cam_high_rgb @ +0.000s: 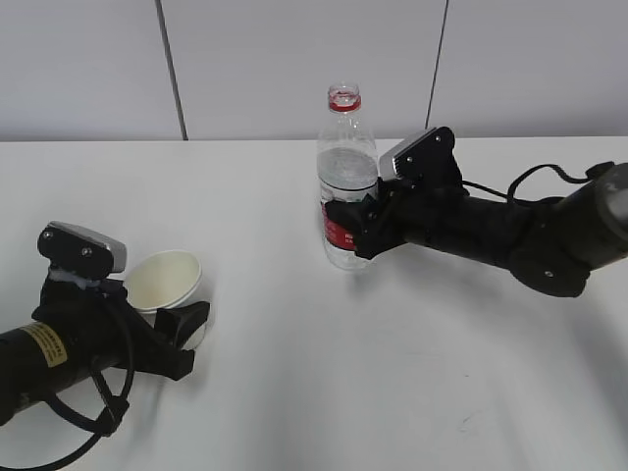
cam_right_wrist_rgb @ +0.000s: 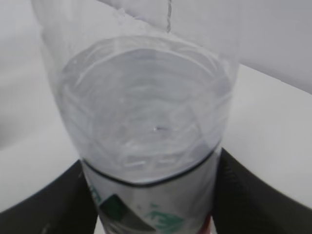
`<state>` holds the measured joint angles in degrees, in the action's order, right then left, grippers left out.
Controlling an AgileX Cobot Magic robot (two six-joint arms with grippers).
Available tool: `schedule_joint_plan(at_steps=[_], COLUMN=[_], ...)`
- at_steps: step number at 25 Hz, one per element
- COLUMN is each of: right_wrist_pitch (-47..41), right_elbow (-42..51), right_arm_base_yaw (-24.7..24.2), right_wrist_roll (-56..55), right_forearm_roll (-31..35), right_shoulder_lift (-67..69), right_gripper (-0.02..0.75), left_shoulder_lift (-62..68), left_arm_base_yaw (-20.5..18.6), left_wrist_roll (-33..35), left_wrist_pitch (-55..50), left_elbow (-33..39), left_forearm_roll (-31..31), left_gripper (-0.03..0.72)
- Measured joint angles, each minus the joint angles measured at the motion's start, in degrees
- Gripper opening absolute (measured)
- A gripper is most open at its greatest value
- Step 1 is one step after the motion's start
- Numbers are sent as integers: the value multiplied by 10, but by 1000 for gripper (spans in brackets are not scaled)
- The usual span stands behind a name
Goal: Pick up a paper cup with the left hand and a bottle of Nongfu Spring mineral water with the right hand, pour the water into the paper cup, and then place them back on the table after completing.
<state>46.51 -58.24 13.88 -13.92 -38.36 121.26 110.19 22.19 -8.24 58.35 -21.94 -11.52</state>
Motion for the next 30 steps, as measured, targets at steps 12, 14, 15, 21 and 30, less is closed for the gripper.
schedule_joint_plan(at_steps=[12,14,15,21,30], right_wrist_pitch=[-98,-105,-110,-122,-179], right_elbow=[3,3,3,3,-13], right_arm_base_yaw=[0,0,0,0,0], right_wrist_roll=[-3,-11,-18,-42,-62], right_forearm_roll=[-55,-78,-88,-168,-238], right_shoulder_lift=[-98,-109,-113,-139,-163], right_gripper=[450,449,449,449,449], left_shoulder_lift=[-128,-136,-137,-137,-153], left_arm_base_yaw=[0,0,0,0,0], left_wrist_roll=[-43,-65,-77,-152,-204], left_wrist_pitch=[-76,-84,-89,-124,-215], left_elbow=[1,1,1,-14,-80], left_forearm_roll=[-59,-95,-111,-191,-287], left_gripper=[436,436,436,436,436])
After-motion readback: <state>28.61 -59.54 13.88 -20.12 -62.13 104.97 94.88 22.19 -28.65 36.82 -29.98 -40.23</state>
